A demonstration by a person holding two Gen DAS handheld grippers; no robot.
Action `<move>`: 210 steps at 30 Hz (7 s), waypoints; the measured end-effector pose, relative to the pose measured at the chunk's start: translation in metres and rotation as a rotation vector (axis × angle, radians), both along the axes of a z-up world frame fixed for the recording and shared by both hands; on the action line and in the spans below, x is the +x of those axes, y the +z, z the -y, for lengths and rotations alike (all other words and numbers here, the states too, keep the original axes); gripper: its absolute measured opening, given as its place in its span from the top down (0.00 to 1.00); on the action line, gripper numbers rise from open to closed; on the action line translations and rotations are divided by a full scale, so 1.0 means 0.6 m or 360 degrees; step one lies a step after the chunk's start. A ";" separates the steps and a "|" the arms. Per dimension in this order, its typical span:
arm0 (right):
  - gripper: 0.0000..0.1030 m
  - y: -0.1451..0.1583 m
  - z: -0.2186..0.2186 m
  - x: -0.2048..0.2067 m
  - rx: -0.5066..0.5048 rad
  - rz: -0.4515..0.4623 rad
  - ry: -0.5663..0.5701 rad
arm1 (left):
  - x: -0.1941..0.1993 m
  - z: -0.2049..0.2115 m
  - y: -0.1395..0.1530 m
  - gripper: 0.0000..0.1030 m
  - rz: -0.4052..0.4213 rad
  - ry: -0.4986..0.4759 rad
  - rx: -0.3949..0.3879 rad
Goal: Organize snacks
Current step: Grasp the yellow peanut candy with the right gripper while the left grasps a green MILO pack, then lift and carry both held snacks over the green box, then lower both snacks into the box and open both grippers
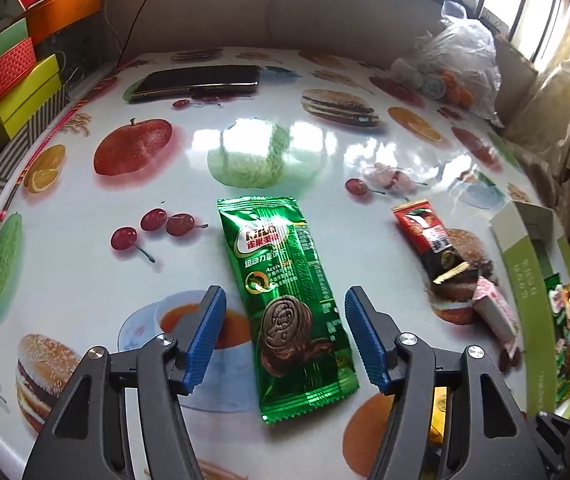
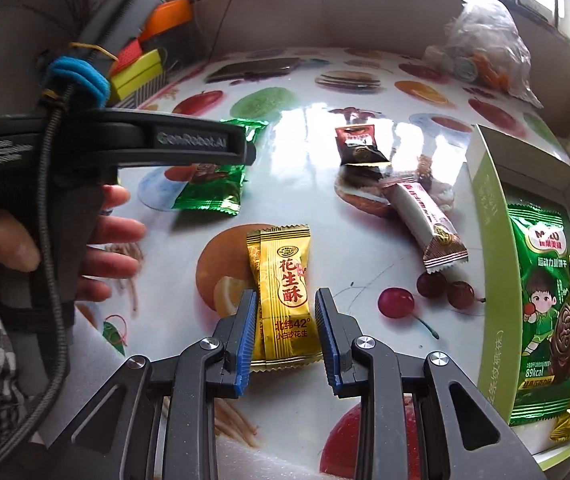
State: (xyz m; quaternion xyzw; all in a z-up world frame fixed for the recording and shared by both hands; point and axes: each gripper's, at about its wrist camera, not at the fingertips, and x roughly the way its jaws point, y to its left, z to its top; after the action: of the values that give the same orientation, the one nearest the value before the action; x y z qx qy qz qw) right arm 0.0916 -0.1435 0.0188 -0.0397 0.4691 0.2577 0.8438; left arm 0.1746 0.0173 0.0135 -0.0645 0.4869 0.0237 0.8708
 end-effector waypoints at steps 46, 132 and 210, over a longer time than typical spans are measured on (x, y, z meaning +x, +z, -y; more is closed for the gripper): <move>0.73 0.000 0.001 0.001 0.0007 0.0017 -0.0039 | -0.017 -0.012 0.004 0.61 0.0092 0.0040 0.0112; 0.74 0.112 0.176 -0.064 0.0071 0.0301 -0.0533 | -0.112 0.185 0.151 0.61 0.0376 -0.0440 -0.0127; 0.60 0.060 0.312 0.002 -0.0173 0.0348 -0.0885 | -0.018 0.365 0.063 0.59 0.0043 -0.0729 -0.0321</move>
State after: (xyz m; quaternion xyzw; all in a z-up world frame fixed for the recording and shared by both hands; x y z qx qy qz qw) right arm 0.0928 -0.3305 0.0545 0.0178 0.3815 -0.0145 0.9241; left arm 0.1641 -0.2019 0.0513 -0.0394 0.4770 -0.2238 0.8490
